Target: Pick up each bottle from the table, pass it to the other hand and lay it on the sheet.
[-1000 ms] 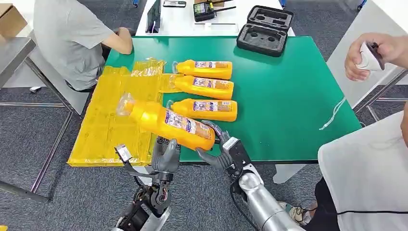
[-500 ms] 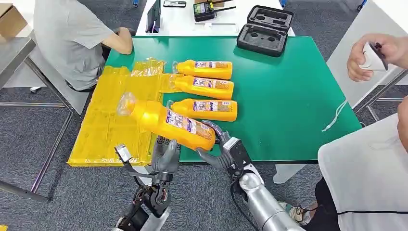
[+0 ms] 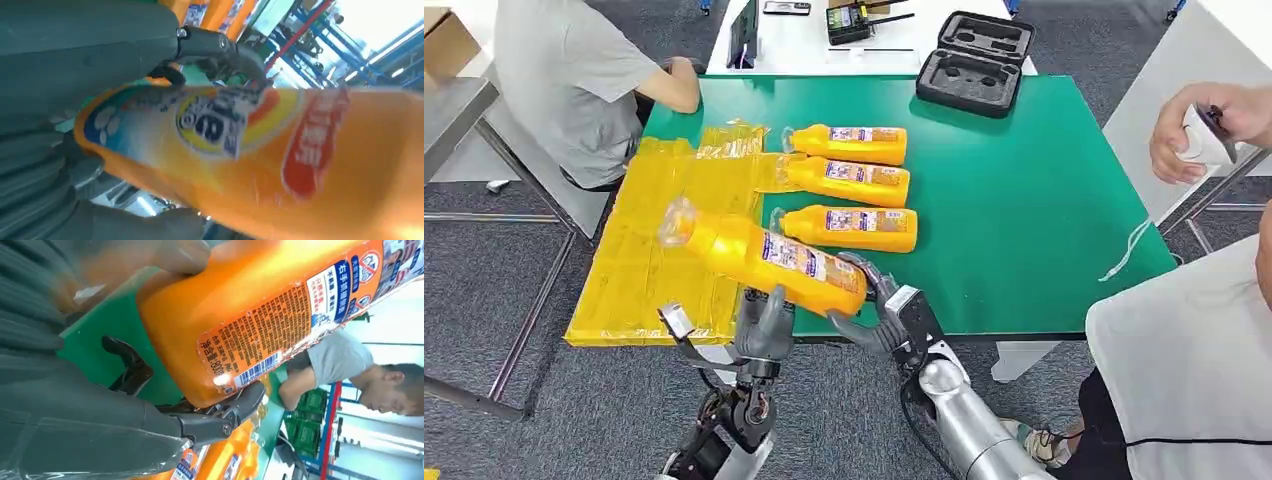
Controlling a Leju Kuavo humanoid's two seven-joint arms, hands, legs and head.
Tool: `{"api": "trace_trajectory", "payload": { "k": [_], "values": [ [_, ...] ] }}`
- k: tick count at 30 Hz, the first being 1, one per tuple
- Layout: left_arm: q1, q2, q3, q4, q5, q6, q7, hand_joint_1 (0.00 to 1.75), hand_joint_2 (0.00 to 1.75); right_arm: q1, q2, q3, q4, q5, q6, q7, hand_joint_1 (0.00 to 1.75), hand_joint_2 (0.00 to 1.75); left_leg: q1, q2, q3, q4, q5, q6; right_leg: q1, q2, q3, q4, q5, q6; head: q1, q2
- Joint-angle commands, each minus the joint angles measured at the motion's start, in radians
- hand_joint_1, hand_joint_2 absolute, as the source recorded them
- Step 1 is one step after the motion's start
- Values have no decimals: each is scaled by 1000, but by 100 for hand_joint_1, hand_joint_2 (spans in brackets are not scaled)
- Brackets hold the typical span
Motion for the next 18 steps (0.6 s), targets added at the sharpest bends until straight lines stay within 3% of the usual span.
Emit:
{"api": "trace_trajectory", "payload": {
  "k": [1,18],
  "values": [
    [13,-13,32,3,-13,14,3,175,175,-48,22,39,90,7,9,2,175,175,2,3,5,0,-2,-2,2,2,4,-1,-1,-2,0,0],
    [38,-13,46,-52,-40,13,3,175,175,-55,28,46,98,3,12,2,175,175,1,1,3,0,-2,-2,1,1,3,0,-1,-2,0,0]
  ]
}}
